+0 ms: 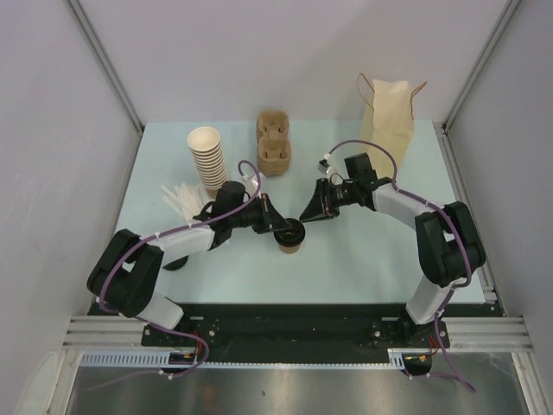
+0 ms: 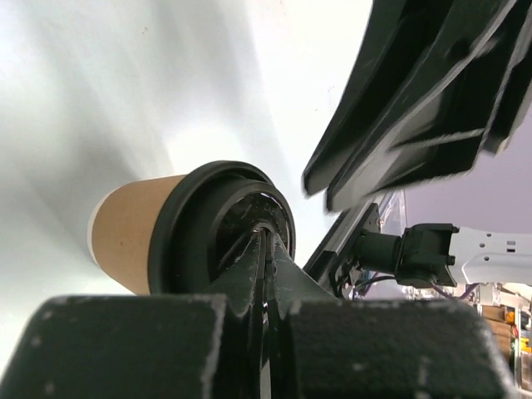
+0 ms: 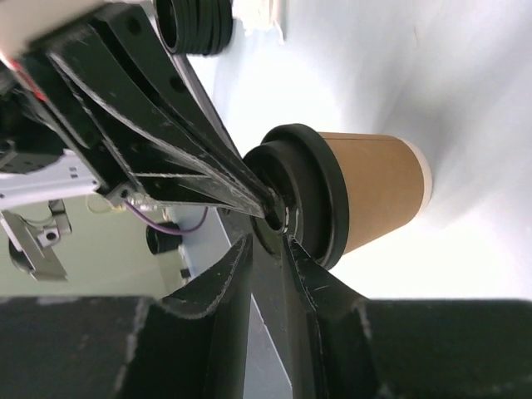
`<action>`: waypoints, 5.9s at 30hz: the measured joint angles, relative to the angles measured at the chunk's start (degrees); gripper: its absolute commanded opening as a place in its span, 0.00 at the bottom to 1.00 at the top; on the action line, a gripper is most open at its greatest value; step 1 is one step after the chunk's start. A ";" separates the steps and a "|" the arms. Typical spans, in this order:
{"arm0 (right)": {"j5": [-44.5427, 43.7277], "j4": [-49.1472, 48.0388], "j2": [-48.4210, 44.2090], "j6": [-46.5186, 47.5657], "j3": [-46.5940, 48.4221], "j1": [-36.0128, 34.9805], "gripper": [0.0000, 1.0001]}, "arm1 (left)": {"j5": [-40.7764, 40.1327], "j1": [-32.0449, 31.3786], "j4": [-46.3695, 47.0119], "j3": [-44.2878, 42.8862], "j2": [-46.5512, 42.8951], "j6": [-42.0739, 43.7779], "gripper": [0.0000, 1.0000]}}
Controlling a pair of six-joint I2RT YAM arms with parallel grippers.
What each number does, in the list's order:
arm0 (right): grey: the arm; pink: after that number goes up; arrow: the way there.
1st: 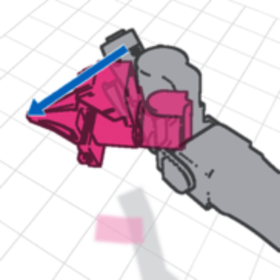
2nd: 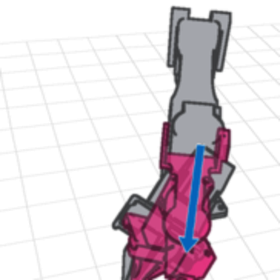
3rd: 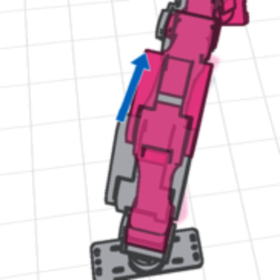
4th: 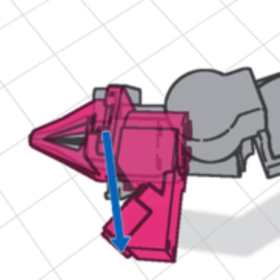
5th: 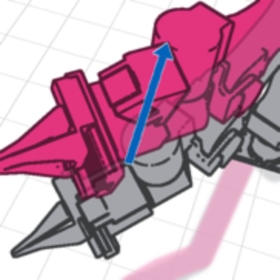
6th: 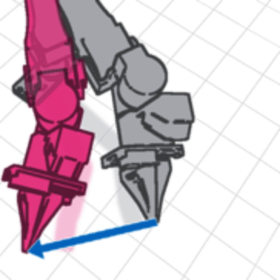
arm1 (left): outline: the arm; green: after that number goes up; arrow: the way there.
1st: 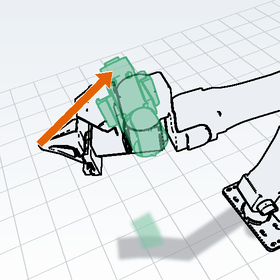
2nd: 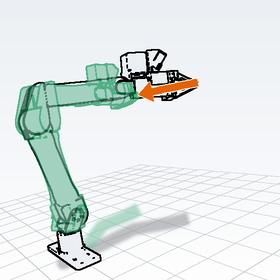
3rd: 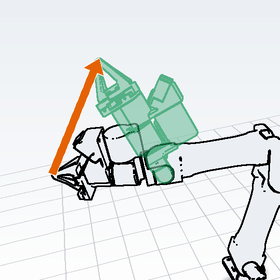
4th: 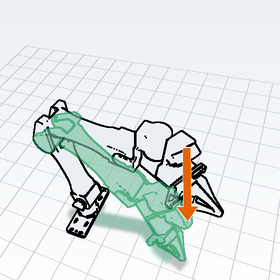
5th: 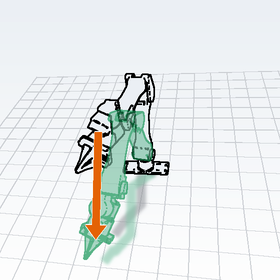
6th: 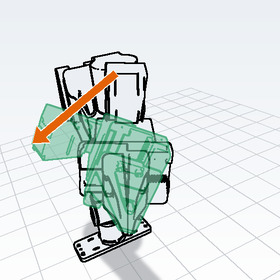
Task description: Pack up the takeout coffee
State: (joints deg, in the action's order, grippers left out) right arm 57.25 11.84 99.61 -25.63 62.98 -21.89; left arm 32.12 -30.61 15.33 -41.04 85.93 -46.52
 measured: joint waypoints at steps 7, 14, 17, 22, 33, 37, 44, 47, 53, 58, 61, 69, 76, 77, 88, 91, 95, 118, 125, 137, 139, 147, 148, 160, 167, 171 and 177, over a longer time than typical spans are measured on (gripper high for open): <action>-0.26 2.10 -4.20 -0.61 -0.02 0.92 0.22 | 0.90 -1.18 0.70 0.00 -0.04 -0.87 0.00; -3.54 7.02 -3.08 1.33 -1.16 0.74 0.19 | 1.07 -2.16 0.85 -0.04 -0.04 -0.98 0.00; -4.57 7.74 -1.84 1.55 -1.70 0.59 0.19 | 0.79 -2.16 -0.15 -0.39 0.48 -0.81 0.00; -5.66 7.78 -0.02 1.66 -1.84 -0.22 0.20 | 0.79 -2.16 -0.87 -1.44 1.44 -0.81 0.00; -4.02 7.17 2.29 1.70 -1.60 -0.28 0.13 | 0.57 -2.23 -1.11 -2.12 2.45 -0.90 0.00; -2.29 7.34 3.85 1.84 -0.92 0.00 0.11 | 0.70 -1.86 -1.09 -2.12 2.58 -1.03 0.00; -0.83 7.89 5.51 2.43 0.17 0.11 0.09 | 1.51 -1.11 -0.87 -2.12 2.93 -1.09 0.00; -0.72 7.93 5.49 2.56 0.17 0.15 0.13 | 1.60 -1.07 -0.79 -2.12 2.95 -1.07 0.00; -1.84 7.02 3.72 3.41 -0.35 -0.42 0.25 | 2.36 -0.96 -0.28 -2.16 2.95 -1.03 0.00; -2.84 6.32 -0.59 2.82 -1.36 -0.68 0.26 | 2.40 -0.90 -0.96 -2.86 2.95 -0.98 0.00; -2.64 6.32 -4.17 2.64 -1.36 -0.46 0.26 | 2.67 -0.85 -1.40 -3.65 2.86 -1.05 0.00; -2.19 3.21 -7.67 -0.70 -1.36 -1.33 0.27 | 5.29 0.57 -1.88 -6.71 -3.54 -1.42 0.00; -1.70 -4.17 -3.45 -6.25 -1.36 -5.44 0.27 | 5.33 5.73 -5.20 -0.15 -13.05 1.09 0.06; -1.73 -4.98 -2.51 -6.91 -1.36 -5.64 0.27 | 5.14 5.77 -5.86 1.38 -13.27 1.42 0.08; -1.77 -7.98 2.84 -8.63 -1.36 -6.19 0.27 | 1.27 6.25 -10.32 5.90 -11.43 4.57 0.17; -1.68 -7.96 2.99 -8.31 -1.33 -6.19 0.27 | 0.57 6.38 -10.34 5.70 -9.38 5.22 0.19; -1.68 -7.87 3.15 -7.69 -1.14 -6.19 0.27 | -0.02 6.49 -10.34 4.76 -7.21 5.73 0.20; -0.48 -6.86 1.92 -5.55 -0.26 -6.45 0.54 | 1.53 6.64 -11.32 3.41 -11.69 8.02 0.58; -1.51 -0.72 -1.51 -0.68 3.28 -6.51 0.78 | 1.18 6.64 -16.28 3.41 -20.57 10.62 0.64; -25.57 18.49 -4.83 25.66 13.79 -15.72 0.99 | 0.44 11.47 -23.85 2.21 -29.00 14.67 0.86; -31.08 20.57 -4.81 29.62 13.88 -19.43 1.00 | 0.39 13.11 -24.74 0.70 -29.05 15.10 0.88; -42.21 23.98 -4.07 36.24 14.05 -24.37 1.00 | 0.09 16.13 -24.50 -3.76 -31.71 15.47 0.88; -42.99 23.98 -3.76 36.54 14.29 -24.37 1.00 | 0.07 16.13 -24.35 -3.91 -32.15 15.45 0.88; -45.09 23.96 -3.13 37.75 14.84 -24.13 0.99 | 0.09 16.17 -23.34 -4.20 -32.24 14.93 0.88; -43.82 24.26 -3.30 37.73 15.26 -24.17 1.00 | 0.09 16.24 -23.08 -4.17 -31.74 14.43 0.88; -43.80 24.63 -3.56 37.75 15.52 -24.11 1.00 | 0.11 16.31 -22.73 -4.17 -31.52 14.05 0.88; -44.22 26.08 -3.58 38.03 15.58 -23.71 1.00 | 0.11 16.44 -21.88 -3.89 -31.41 13.51 0.88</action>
State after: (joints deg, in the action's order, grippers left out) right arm 13.04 37.91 96.03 12.40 78.56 -45.60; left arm 32.23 -14.17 -6.55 -44.93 54.52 -33.01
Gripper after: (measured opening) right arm 0.994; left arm 0.878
